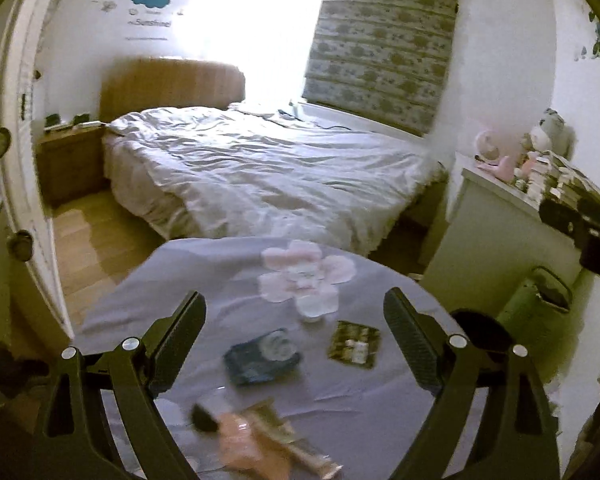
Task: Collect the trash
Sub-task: 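Grasp the blue tissue pack with the left tool while the right tool grasps the white cup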
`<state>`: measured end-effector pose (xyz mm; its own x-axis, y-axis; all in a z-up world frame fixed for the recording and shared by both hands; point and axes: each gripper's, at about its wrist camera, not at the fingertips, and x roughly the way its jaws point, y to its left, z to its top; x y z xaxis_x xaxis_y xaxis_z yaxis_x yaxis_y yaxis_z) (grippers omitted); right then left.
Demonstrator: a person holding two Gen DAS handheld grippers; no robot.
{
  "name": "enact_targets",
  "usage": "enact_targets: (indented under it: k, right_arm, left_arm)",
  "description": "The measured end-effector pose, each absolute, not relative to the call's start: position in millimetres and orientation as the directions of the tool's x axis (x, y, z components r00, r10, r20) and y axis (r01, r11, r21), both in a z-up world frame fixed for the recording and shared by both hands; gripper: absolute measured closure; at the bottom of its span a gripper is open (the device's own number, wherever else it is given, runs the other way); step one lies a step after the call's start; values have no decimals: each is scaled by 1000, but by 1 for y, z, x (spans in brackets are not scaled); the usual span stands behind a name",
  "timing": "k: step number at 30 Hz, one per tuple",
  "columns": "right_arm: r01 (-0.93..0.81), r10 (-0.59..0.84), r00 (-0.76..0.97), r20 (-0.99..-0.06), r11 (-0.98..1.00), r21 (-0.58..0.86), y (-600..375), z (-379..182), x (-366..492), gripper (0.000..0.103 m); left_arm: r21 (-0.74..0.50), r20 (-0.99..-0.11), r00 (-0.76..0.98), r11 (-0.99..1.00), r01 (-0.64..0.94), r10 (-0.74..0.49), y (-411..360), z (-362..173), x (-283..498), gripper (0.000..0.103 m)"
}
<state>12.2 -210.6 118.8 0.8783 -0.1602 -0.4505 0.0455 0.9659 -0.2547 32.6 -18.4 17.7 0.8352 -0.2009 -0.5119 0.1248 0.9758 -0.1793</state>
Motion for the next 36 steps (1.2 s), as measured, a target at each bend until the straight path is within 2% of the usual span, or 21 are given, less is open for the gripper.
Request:
enact_targets:
  k: [11, 22, 24, 27, 29, 31, 34, 36]
  right_arm:
    - [-26, -117, 880, -460, 956, -292, -167, 115, 20, 11]
    - [-56, -105, 859, -502, 953, -296, -164, 92, 43, 11]
    - [-97, -44, 839, -543, 968, -229, -173, 84, 53, 11]
    - [-146, 95, 766, -636, 989, -29, -198, 59, 78, 11]
    - [-175, 172, 728, -663, 983, 64, -208, 42, 90, 11]
    - [-189, 250, 681, -688, 968, 164, -215, 22, 102, 18]
    - [-193, 310, 634, -708, 950, 244, -215, -3, 114, 19]
    - [-180, 306, 615, -727, 952, 249, -213, -15, 121, 19]
  left_arm:
    - [-160, -517, 837, 981, 113, -180, 3, 11, 26, 13]
    - [-156, -576, 797, 981, 112, -182, 10, -13, 41, 13]
    - [-153, -595, 783, 982, 110, -180, 14, -20, 46, 13]
    - [-147, -631, 757, 984, 101, -172, 23, -33, 56, 13]
    - [-152, -657, 732, 983, 102, -178, 28, -43, 63, 13]
    - [-157, -683, 706, 982, 106, -185, 34, -54, 70, 13]
    - [-166, -706, 678, 978, 124, -206, 37, -66, 77, 13]
    - [-180, -721, 653, 973, 145, -231, 36, -75, 83, 13]
